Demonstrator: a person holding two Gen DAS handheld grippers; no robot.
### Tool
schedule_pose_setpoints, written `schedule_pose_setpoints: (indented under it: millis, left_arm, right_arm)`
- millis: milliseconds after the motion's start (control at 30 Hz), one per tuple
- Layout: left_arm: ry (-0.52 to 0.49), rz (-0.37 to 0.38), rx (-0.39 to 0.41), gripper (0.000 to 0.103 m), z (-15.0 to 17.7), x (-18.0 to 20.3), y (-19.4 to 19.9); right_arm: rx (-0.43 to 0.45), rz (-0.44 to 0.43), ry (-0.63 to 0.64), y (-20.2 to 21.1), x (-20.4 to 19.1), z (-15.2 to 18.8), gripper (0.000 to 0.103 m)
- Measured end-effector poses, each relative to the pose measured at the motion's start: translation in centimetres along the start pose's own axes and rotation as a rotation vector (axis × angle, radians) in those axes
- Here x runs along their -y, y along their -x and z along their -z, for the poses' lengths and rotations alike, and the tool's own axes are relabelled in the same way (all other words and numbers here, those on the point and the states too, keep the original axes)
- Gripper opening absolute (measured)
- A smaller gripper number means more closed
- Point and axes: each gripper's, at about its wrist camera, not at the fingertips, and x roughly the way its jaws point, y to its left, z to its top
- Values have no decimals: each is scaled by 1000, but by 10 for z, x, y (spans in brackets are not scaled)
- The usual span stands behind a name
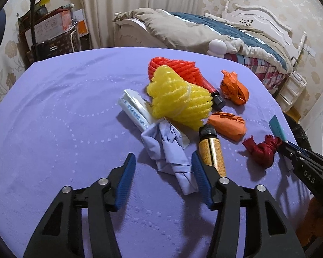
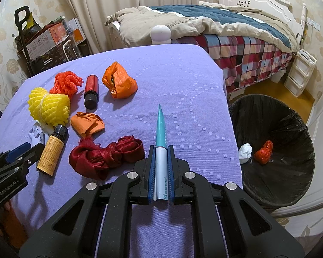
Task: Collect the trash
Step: 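Close the left tool on the light blue cloth and lift it, then carry the tube and blue cloth over the trash bin with both tools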
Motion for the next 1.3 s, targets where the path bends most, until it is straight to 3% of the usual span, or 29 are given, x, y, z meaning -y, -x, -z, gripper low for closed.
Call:
schedule_pose_setpoints:
  millis: [133,833,1300]
  left_arm:
    - [-35,18,-5,31,3,5,0]
    - [-24,28,11,30,12,1,9]
    - [-72,41,121,30,4,18,37]
  right_arm:
    - [1,2,1,0,-1,1,11]
    - [12,-3,-6,5,3,-1,9]
    - [53,12,-25,27,9,5,8]
